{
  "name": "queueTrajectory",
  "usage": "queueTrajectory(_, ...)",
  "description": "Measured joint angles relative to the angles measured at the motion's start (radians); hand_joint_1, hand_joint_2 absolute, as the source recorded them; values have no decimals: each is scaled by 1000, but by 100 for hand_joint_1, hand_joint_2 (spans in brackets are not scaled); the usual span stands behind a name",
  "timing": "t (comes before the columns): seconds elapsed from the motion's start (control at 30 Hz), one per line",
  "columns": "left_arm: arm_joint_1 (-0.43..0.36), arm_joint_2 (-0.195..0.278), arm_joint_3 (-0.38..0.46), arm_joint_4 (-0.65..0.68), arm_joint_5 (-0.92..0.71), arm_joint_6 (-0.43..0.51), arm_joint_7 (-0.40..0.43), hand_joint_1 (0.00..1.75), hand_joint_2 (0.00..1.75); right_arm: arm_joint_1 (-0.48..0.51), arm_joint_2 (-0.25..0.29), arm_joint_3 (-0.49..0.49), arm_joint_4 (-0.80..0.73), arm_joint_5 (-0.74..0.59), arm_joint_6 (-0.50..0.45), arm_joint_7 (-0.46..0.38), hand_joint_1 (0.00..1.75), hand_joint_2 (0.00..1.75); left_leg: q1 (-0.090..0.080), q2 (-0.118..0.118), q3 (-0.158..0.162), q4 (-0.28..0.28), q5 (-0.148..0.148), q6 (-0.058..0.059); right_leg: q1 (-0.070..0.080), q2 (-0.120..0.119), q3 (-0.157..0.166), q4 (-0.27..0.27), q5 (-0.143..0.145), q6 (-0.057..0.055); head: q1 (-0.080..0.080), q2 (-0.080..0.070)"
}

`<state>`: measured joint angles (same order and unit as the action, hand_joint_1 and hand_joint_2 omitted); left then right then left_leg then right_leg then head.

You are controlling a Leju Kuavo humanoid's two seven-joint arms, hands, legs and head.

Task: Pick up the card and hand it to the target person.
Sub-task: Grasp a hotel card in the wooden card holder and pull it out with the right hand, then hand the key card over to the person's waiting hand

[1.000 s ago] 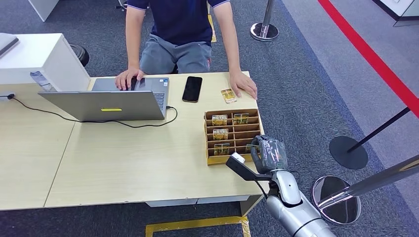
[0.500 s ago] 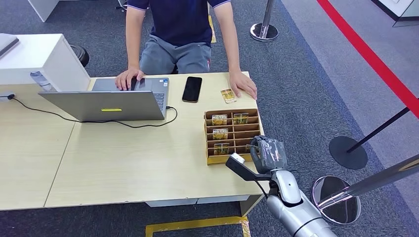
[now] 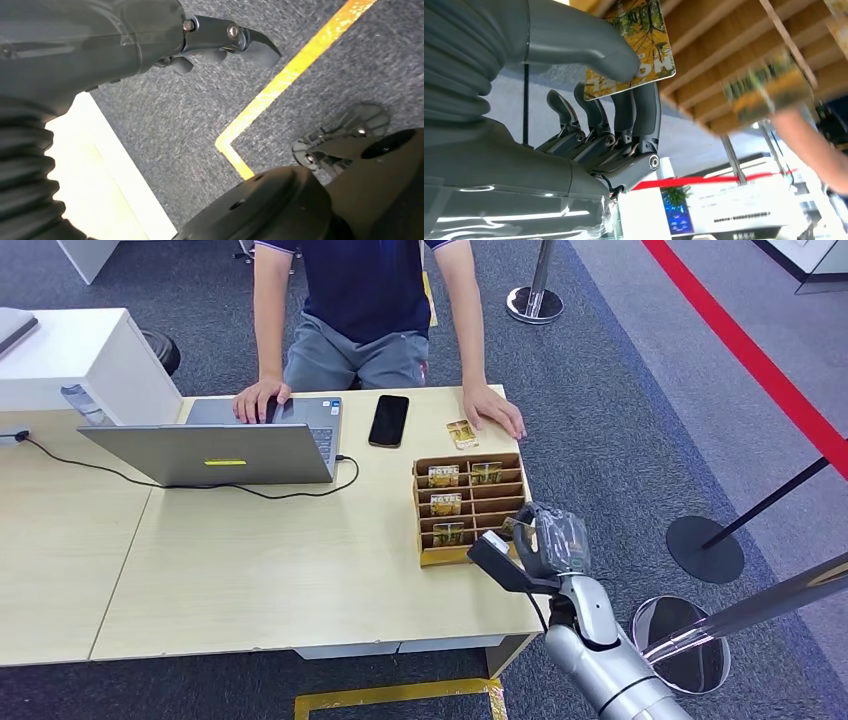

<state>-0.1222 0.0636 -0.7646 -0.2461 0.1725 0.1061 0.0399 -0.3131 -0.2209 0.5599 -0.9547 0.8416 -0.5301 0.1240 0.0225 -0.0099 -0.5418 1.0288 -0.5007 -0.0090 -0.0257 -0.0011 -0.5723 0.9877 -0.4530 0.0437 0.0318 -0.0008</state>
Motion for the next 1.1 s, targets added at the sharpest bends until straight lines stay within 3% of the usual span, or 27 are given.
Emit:
queueTrajectory(0.47,-12,1,0,0,-4,-25,-39,0,175,-140,-21,-94,-393,-96,63,4,143,175,0,0,1,0,0,0,0,0,0,0,0,0,0,0)
queueTrajectory(0.73,-25,1,-7,0,-22,-43,-21,0,175,-236,21,-82,-443,-148,72,-64,143,175,0,0,0,0,1,-1,0,0,0,0,0,0,0,0)
queueTrajectory(0.77,-27,0,-9,0,-25,-46,-17,0,131,-244,31,-77,-437,-153,68,-76,151,175,0,0,0,0,1,-1,0,0,0,1,0,0,0,0)
queueTrajectory(0.87,-31,-1,-11,0,-27,-55,-2,0,131,-271,64,-59,-404,-160,51,-107,175,175,0,0,0,0,1,-1,0,0,0,1,0,0,0,0)
queueTrajectory(0.9,-31,-1,-11,0,-27,-58,0,0,175,-278,73,-53,-390,-162,45,-115,175,175,0,0,0,0,1,-1,0,0,0,1,0,0,0,0)
queueTrajectory(0.97,-33,-2,-12,0,-26,-63,3,0,175,-287,91,-42,-364,-167,39,-126,172,175,0,0,-1,0,1,-1,0,-1,0,1,0,0,0,0)
queueTrajectory(1.0,-34,-2,-12,0,-25,-62,4,0,175,-289,98,-38,-352,-170,37,-129,149,175,0,-1,-1,0,1,-1,0,-1,0,1,0,0,0,0)
queueTrajectory(1.07,-37,-2,-12,0,-24,-60,7,0,87,-291,112,-31,-331,-174,35,-132,63,175,0,-1,-1,0,1,-1,0,-1,0,1,0,0,0,0)
queueTrajectory(1.1,-37,-2,-12,0,-23,-59,8,0,44,-292,117,-27,-320,-176,34,-133,21,131,0,-1,-1,0,1,-1,0,-1,0,1,0,0,0,0)
